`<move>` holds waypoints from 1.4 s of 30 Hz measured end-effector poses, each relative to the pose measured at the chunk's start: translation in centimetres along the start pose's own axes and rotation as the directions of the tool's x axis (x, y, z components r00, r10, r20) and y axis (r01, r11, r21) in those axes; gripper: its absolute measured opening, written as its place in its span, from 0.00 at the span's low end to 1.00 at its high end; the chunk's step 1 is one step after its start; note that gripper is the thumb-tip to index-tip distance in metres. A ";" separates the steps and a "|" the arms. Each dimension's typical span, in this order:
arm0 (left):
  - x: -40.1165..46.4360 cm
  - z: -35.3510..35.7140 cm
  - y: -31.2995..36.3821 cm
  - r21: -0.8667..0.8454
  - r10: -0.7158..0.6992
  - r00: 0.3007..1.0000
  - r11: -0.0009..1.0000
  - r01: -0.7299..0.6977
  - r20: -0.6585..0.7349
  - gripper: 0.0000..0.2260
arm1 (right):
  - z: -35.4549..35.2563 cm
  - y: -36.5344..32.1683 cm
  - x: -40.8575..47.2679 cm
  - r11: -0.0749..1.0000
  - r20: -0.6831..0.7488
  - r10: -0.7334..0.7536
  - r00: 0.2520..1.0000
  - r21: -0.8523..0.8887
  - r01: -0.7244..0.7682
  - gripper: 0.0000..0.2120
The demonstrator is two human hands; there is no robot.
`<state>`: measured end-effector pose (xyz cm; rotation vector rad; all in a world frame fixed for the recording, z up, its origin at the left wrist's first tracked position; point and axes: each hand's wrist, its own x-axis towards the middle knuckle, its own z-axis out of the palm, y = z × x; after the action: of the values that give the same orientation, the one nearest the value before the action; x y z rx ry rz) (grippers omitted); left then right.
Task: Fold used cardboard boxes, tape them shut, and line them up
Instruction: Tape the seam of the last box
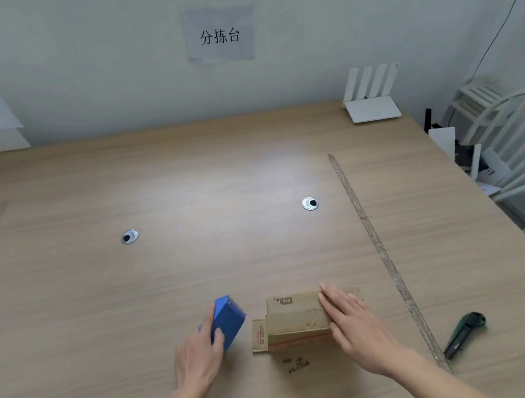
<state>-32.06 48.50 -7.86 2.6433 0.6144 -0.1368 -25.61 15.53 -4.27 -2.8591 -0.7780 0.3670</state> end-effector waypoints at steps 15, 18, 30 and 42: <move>-1.1 -8.8 14.3 -0.270 0.515 0.834 0.847 -0.459 0.198 0.18 | -2.1 0.3 -0.8 0.821 0.105 0.201 0.974 0.525 -0.226 0.26; -0.9 -8.2 15.3 -0.208 0.506 0.824 0.861 -0.465 0.253 0.17 | -3.5 0.9 -0.6 0.680 0.191 0.221 0.957 0.673 -0.291 0.22; -1.2 -8.2 17.0 -0.036 0.544 0.772 0.824 -0.565 0.329 0.17 | -3.1 1.5 0.3 0.192 0.277 0.147 0.950 0.934 -0.302 0.20; -1.1 -7.7 16.4 -0.022 0.558 0.751 0.808 -0.589 0.354 0.21 | -2.9 1.1 0.6 0.196 0.213 0.217 0.953 0.947 -0.256 0.11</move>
<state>-25.77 37.94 5.54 2.6667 -0.3456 -0.4377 -23.81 14.66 -1.79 -1.6707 0.0447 0.6460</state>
